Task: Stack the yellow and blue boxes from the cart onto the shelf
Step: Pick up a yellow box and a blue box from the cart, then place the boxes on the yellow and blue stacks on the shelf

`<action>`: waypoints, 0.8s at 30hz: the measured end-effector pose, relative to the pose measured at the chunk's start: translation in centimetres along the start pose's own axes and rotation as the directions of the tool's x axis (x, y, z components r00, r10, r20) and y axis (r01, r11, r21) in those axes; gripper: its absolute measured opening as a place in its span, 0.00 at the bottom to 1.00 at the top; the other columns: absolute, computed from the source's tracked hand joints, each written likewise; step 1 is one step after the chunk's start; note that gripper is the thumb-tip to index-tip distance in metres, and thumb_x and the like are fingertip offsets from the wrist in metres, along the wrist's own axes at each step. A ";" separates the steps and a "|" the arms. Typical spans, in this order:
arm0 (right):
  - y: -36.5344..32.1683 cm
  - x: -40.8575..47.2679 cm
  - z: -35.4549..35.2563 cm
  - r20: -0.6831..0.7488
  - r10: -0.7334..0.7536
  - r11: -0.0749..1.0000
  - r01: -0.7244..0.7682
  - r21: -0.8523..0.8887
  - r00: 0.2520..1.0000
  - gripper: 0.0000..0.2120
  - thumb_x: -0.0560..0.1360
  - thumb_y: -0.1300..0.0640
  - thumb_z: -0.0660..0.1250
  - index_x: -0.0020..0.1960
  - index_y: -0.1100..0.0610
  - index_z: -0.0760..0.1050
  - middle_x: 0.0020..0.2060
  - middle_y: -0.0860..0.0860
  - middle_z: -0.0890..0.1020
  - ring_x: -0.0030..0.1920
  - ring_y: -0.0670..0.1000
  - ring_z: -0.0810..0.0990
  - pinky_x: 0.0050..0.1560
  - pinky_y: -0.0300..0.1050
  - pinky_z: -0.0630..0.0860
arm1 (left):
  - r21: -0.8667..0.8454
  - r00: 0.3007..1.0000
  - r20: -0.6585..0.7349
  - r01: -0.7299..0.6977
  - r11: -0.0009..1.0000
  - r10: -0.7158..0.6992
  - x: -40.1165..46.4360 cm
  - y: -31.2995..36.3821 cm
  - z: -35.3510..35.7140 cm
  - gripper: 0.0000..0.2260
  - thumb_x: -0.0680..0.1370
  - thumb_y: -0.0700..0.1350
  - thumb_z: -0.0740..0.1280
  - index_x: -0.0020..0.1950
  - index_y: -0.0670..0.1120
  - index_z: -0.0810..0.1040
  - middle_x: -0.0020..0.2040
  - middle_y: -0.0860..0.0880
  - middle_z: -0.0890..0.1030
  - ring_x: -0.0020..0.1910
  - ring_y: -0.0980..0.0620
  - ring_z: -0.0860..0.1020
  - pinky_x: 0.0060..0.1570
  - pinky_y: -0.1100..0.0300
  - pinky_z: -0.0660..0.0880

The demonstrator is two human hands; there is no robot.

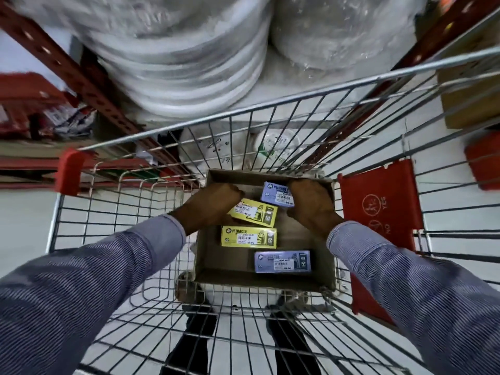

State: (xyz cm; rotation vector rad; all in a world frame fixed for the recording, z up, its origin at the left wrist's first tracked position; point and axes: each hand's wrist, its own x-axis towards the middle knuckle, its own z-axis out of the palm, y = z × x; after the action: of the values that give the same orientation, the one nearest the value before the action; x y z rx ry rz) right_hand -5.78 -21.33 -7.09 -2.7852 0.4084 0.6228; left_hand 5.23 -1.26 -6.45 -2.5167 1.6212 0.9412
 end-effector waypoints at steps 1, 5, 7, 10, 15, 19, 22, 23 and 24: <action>-0.3 -0.5 -1.2 -0.002 0.000 1.000 0.000 0.003 1.000 0.24 0.64 0.55 0.77 0.57 0.58 0.74 0.54 0.59 0.80 0.53 0.60 0.78 0.51 0.52 0.76 | -0.001 1.000 -0.024 -0.003 1.000 0.003 -1.2 0.1 -0.9 0.23 0.71 0.54 0.74 0.61 0.47 0.74 0.59 0.45 0.80 0.55 0.45 0.79 0.50 0.50 0.79; -2.2 -3.6 -8.6 -0.068 -0.032 0.999 0.031 -0.019 0.997 0.23 0.60 0.53 0.79 0.50 0.58 0.75 0.48 0.59 0.81 0.48 0.61 0.79 0.42 0.49 0.75 | -0.026 0.991 -0.133 -0.012 1.000 0.009 -7.7 1.9 -8.0 0.23 0.68 0.52 0.76 0.60 0.48 0.77 0.54 0.45 0.83 0.50 0.44 0.81 0.45 0.54 0.77; -3.3 -5.3 -12.5 -0.122 -0.058 0.998 0.055 -0.025 0.991 0.22 0.60 0.52 0.79 0.48 0.58 0.74 0.46 0.58 0.81 0.47 0.61 0.79 0.38 0.46 0.70 | -0.024 0.986 -0.168 0.009 1.000 -0.013 -10.8 2.8 -12.0 0.23 0.67 0.57 0.72 0.59 0.50 0.78 0.51 0.48 0.84 0.47 0.46 0.82 0.41 0.57 0.76; -5.3 -8.3 -18.9 -0.231 -0.103 0.995 0.104 -0.009 0.967 0.17 0.62 0.50 0.76 0.40 0.55 0.69 0.41 0.58 0.80 0.44 0.61 0.79 0.35 0.46 0.67 | 0.071 0.976 -0.212 0.056 0.996 -0.040 -16.0 3.5 -17.2 0.24 0.63 0.61 0.68 0.56 0.55 0.76 0.48 0.53 0.83 0.45 0.52 0.81 0.35 0.66 0.66; -8.8 -14.3 -30.7 -0.400 -0.156 0.988 0.151 -0.043 0.903 0.21 0.56 0.47 0.75 0.45 0.52 0.76 0.39 0.52 0.81 0.41 0.55 0.78 0.32 0.44 0.66 | 0.160 0.908 -0.415 0.138 0.977 -0.060 -23.6 5.2 -25.5 0.21 0.66 0.61 0.72 0.55 0.54 0.78 0.47 0.53 0.84 0.45 0.51 0.82 0.42 0.58 0.79; -11.3 -19.2 -40.2 -0.522 -0.200 0.980 0.168 -0.109 0.829 0.22 0.56 0.44 0.75 0.48 0.50 0.76 0.40 0.49 0.82 0.42 0.53 0.78 0.31 0.43 0.64 | 0.286 0.846 -0.531 0.223 0.932 -0.040 -27.4 5.1 -32.2 0.23 0.67 0.61 0.71 0.60 0.60 0.71 0.51 0.58 0.81 0.48 0.57 0.80 0.45 0.56 0.80; -13.0 -23.8 -47.1 -0.634 -0.249 0.968 0.178 -0.174 0.732 0.22 0.56 0.44 0.75 0.48 0.49 0.77 0.41 0.48 0.82 0.42 0.52 0.78 0.31 0.43 0.66 | 0.261 0.761 -0.645 0.295 0.919 -0.061 -30.7 6.1 -38.3 0.26 0.65 0.67 0.67 0.61 0.65 0.68 0.51 0.61 0.80 0.47 0.60 0.79 0.46 0.58 0.79; -13.5 -25.3 -49.3 -0.681 -0.265 0.964 0.187 -0.188 0.683 0.22 0.56 0.45 0.75 0.48 0.49 0.77 0.41 0.48 0.82 0.41 0.51 0.78 0.31 0.44 0.68 | 0.272 0.726 -0.686 0.307 0.912 -0.040 -32.0 6.7 -40.4 0.27 0.64 0.68 0.67 0.61 0.66 0.68 0.50 0.61 0.80 0.46 0.60 0.79 0.46 0.58 0.79; -13.8 -26.1 -50.6 -0.699 -0.285 0.958 0.194 -0.209 0.656 0.22 0.56 0.45 0.75 0.48 0.49 0.77 0.41 0.47 0.82 0.41 0.51 0.78 0.31 0.44 0.69 | 0.289 0.707 -0.707 0.312 0.905 -0.017 -32.8 6.9 -41.7 0.27 0.63 0.69 0.66 0.61 0.66 0.68 0.50 0.61 0.80 0.46 0.60 0.79 0.46 0.58 0.79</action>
State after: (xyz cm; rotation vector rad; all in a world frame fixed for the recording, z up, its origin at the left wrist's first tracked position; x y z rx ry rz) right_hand -5.07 -18.52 51.41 -3.0133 0.1208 -0.5872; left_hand 10.06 9.67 45.71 -2.7786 1.4273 -0.4097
